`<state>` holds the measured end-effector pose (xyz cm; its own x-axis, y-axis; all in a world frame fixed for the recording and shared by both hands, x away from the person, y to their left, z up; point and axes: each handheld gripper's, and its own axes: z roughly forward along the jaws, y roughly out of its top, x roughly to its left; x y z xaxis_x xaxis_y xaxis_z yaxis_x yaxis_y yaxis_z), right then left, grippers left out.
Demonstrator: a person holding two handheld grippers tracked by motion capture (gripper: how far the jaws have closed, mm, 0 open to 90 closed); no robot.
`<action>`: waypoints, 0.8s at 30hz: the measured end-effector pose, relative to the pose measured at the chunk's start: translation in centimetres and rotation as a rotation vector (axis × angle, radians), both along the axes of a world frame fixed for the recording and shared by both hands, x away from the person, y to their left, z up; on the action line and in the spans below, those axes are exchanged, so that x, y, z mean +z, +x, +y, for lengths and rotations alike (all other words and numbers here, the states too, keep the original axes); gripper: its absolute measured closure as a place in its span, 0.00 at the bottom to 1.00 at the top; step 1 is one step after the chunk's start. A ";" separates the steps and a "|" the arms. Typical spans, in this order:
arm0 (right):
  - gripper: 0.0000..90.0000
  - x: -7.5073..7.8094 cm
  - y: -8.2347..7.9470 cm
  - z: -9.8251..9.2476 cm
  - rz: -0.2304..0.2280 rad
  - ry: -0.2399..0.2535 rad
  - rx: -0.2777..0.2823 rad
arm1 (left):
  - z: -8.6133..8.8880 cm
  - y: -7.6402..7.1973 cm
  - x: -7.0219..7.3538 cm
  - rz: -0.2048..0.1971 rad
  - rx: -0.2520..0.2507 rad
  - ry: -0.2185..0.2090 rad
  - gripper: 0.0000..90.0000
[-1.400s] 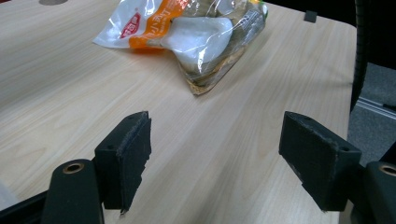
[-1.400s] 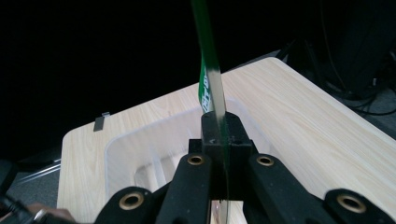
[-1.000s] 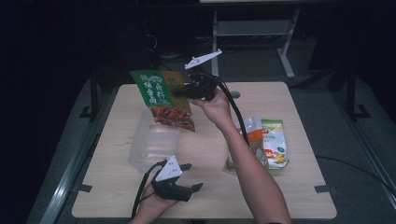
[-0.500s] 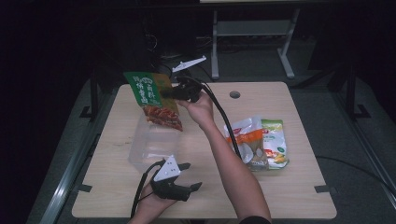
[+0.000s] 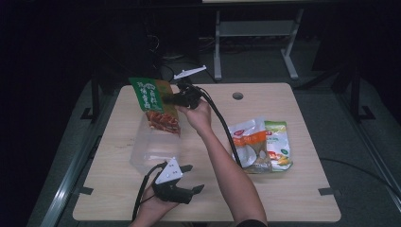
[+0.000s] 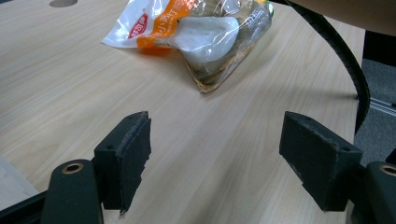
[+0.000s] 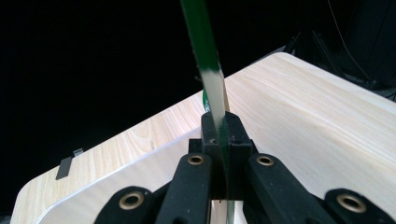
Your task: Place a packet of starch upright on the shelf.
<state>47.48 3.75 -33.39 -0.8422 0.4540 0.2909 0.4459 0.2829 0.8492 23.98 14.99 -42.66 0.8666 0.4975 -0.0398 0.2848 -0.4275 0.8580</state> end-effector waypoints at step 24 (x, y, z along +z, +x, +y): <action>0.70 -1.9 1.1 -2.5 0.048 -0.057 -0.024 | 0.0 0.2 -0.1 0.003 0.005 0.002 0.27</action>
<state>48.58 1.26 -35.32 -0.8164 0.4910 0.3040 0.4933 0.3191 0.8092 24.19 15.01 -42.74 0.8642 0.5014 -0.0418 0.2897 -0.4278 0.8562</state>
